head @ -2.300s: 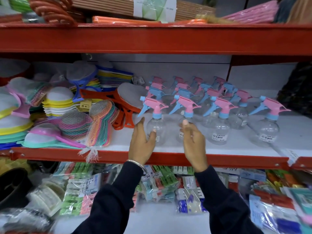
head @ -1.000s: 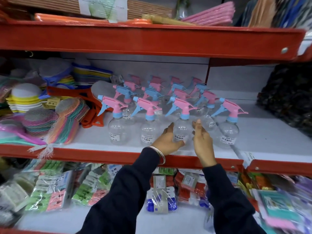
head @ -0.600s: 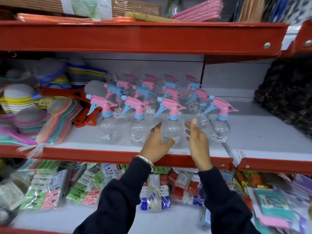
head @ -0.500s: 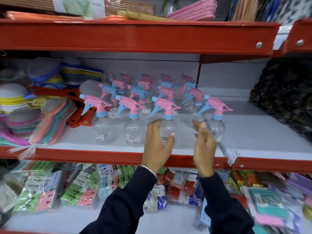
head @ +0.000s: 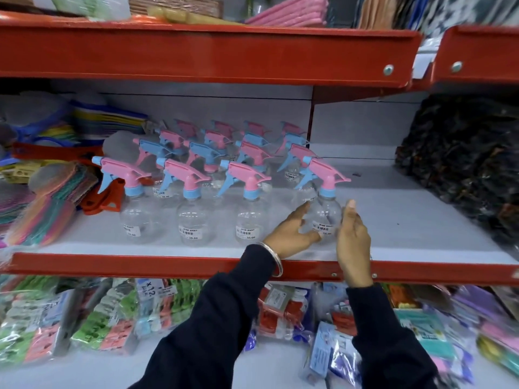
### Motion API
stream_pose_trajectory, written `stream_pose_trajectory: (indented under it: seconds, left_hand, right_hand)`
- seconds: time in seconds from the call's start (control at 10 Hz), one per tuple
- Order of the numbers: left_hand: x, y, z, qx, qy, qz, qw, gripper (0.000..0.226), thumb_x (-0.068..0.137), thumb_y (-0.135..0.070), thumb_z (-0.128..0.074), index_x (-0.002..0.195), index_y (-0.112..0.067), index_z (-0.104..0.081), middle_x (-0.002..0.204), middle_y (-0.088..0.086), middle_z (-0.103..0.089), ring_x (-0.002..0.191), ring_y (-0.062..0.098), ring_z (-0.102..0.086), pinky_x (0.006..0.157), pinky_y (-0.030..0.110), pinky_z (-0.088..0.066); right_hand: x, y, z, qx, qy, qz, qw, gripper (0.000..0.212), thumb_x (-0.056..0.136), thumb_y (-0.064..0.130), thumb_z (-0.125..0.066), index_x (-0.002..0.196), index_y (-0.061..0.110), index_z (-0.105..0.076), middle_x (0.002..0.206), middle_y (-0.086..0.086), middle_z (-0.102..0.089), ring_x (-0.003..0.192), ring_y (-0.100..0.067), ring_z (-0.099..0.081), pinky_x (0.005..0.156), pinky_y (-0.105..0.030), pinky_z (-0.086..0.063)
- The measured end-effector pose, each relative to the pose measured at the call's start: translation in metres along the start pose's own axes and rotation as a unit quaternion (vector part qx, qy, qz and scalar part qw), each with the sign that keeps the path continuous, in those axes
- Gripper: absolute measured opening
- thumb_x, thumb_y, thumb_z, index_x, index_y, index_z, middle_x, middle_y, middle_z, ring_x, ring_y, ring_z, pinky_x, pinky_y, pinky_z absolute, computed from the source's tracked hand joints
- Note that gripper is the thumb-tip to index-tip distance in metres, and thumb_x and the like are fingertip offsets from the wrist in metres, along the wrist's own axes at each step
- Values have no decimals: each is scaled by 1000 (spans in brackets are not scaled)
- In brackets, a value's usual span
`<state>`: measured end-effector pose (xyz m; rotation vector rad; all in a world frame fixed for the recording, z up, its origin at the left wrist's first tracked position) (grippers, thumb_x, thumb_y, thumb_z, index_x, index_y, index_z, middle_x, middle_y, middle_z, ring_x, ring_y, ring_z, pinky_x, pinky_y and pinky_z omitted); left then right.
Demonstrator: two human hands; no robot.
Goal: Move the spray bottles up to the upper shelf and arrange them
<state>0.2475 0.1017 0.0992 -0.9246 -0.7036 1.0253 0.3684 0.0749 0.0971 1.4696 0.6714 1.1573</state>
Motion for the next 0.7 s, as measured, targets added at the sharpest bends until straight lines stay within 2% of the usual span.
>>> stream_pose_trajectory:
  seconds: [0.1,0.2,0.3,0.4,0.5,0.6,0.7]
  left_hand:
    - [-10,8,2,-3,-21,-15,1000,76,90,-19,-57,149,-24,-9,155,-1,-21,139,19,-29,108,26,-29]
    - [-18,13,4,8,-38,-18,999,76,90,-24,-57,149,-24,-10,155,0,-21,139,17,-30,106,23,-28]
    - [-22,15,7,19,-48,-9,999,75,90,-26,-57,149,-25,-11,155,0,-23,137,16,-32,106,23,-28]
    - [-25,14,8,21,-59,-5,998,75,90,-26,-57,149,-23,-12,154,2,-25,138,17,-32,107,24,-28]
    - [-31,10,9,45,-74,-2,996,73,90,-27,-56,149,-20,-14,155,2,-24,140,16,-27,114,29,-25]
    - [-45,7,11,92,-113,-33,989,68,91,-29,-55,148,-19,-19,154,0,-26,140,11,-25,109,18,-20]
    - [-68,-2,19,110,-201,-120,966,55,93,-29,-52,143,-23,-30,149,-8,-33,128,-6,-27,97,-4,-13]
  right_hand:
    - [3,-5,-2,8,20,-7,1000,55,90,62,-21,113,29,-58,104,3,-60,104,-19,-55,99,-41,-42]
    - [1,-3,-4,18,47,-3,999,56,84,69,-21,97,35,-63,100,6,-65,104,-17,-59,99,-41,-44]
    - [-1,3,-5,31,46,-18,998,53,79,70,-22,75,39,-64,87,15,-66,96,-13,-62,93,-39,-47]
    - [-2,3,-4,31,52,-8,998,53,84,66,-22,67,45,-68,82,19,-65,91,-8,-62,89,-38,-48]
    - [-4,2,-7,35,58,-9,998,54,81,69,-25,85,37,-68,96,11,-67,102,-15,-62,97,-42,-48]
    - [-14,0,-1,47,-2,35,998,46,91,57,-32,107,26,-61,108,8,-64,106,-11,-61,98,-44,-48]
    - [-48,-7,19,50,-81,73,993,40,92,50,-35,113,25,-59,112,5,-65,101,-9,-63,84,-34,-55]
Point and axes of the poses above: each hand's wrist, its own x-axis towards the middle knuckle, its own z-axis out of the back of the hand, y = z × x, the point moved 2 cm from there along x, towards the middle knuckle
